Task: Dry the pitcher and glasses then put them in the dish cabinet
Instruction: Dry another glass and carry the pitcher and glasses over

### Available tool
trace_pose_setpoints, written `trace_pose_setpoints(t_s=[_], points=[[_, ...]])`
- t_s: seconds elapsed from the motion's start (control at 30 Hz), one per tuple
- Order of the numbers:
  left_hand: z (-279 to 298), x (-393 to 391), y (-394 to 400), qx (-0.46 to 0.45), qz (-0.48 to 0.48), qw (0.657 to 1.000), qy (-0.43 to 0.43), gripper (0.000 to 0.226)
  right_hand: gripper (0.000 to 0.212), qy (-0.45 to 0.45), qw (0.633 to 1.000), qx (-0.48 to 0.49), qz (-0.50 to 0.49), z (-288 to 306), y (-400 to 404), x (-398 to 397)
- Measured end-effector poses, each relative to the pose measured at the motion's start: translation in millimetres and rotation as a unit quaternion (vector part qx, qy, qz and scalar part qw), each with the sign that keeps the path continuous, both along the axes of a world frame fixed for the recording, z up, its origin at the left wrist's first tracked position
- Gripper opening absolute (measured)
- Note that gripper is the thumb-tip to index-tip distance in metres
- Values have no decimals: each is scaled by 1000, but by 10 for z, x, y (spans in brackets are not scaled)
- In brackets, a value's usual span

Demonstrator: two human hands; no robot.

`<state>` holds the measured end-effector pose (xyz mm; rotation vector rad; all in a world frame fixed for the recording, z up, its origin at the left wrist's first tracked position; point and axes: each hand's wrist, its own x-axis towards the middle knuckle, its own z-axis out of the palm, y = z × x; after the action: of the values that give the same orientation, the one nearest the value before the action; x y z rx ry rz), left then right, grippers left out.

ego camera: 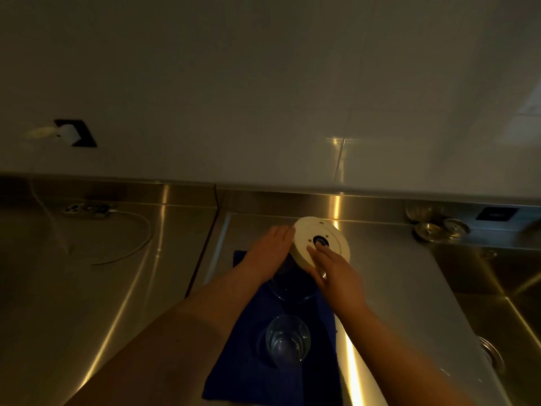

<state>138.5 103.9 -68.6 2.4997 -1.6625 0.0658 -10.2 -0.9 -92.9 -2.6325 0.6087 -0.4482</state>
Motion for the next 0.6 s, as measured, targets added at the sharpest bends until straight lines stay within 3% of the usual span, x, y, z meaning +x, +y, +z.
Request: trace_pose_setpoints(t_s=[0.2,0.4,0.6], points=[[-80,-82,-42,-50,25,998,37,76,47,-35,999,21,13,-9,-83,-130],[-140,-134,-88,-91,124,982,106,48,47,-36,998,55,19,40,-179,-204],[-154,-96,-141,-76,122,983,113,56,60,-2,996,12,87,260,-179,85]])
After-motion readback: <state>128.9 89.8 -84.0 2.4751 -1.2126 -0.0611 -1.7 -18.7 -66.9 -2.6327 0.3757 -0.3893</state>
